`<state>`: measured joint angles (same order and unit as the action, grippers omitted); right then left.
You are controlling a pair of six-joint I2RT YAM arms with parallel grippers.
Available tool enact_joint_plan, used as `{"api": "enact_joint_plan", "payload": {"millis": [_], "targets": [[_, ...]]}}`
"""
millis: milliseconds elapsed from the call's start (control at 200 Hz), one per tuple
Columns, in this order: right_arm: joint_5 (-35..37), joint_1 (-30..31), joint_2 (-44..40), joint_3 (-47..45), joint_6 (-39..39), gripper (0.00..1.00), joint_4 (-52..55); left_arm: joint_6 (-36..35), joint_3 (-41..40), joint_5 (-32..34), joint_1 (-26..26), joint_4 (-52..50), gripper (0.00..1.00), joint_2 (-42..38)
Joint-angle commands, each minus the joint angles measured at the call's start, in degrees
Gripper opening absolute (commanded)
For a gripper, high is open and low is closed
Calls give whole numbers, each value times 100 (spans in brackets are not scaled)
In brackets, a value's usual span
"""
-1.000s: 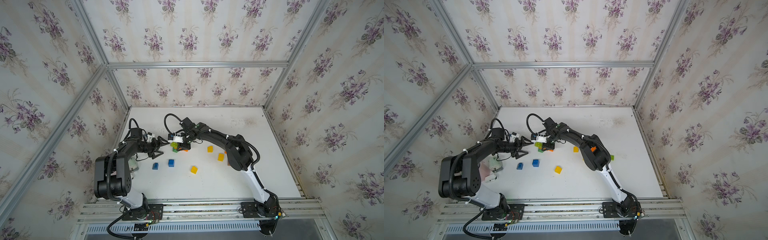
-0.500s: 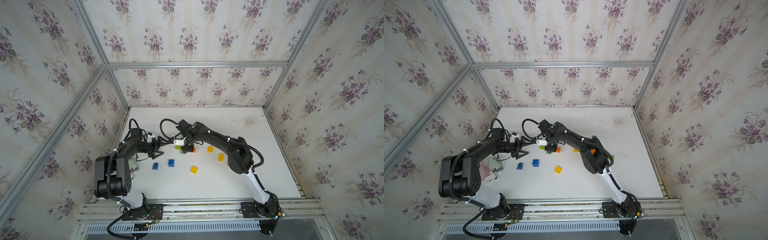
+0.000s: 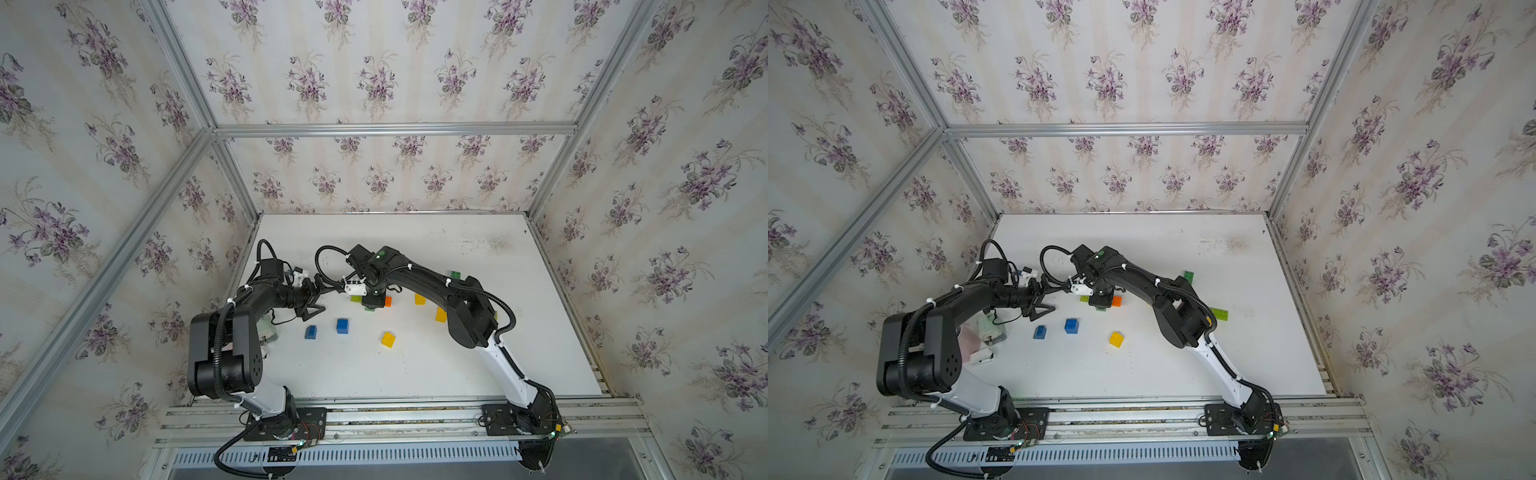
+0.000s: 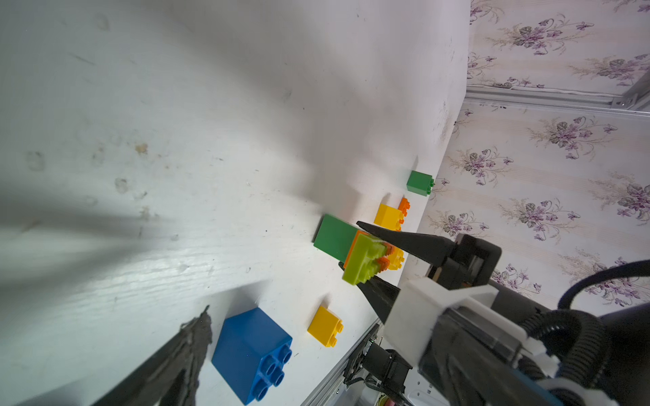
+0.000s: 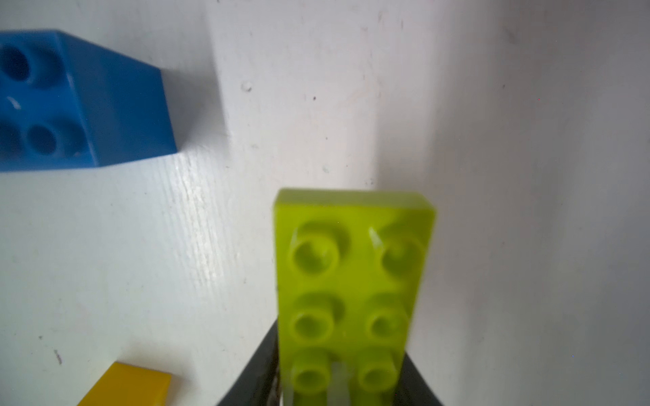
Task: Assemble a fork with lego
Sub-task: Adjust the lego brick at the center of the board.
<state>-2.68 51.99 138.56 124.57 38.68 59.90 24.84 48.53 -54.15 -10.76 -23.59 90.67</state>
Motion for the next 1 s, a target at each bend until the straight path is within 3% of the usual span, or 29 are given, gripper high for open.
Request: {"api": "enact_joint_plan", "payload": {"millis": [0, 230, 540, 689, 839, 994], "targets": [[-277, 26, -22, 54, 76, 46, -160, -116, -26, -288, 21, 151, 100, -50], [-543, 24, -115, 61, 114, 51, -273, -122, -24, -290, 17, 127, 100, -110], [-932, -65, -875, -387, 42, 56, -956, -232, 7, -408, 30, 13, 100, -324], [-1085, -152, -1578, -1063, -106, 56, -1717, -296, 16, -647, 63, 86, 100, -521], [-1119, -181, -2319, -1865, -185, 55, -2282, -656, 287, -360, 186, -435, 100, -709], [-1176, -299, -3093, -2815, -557, 52, -2901, -505, 268, -7, 307, -396, 100, -1105]]}}
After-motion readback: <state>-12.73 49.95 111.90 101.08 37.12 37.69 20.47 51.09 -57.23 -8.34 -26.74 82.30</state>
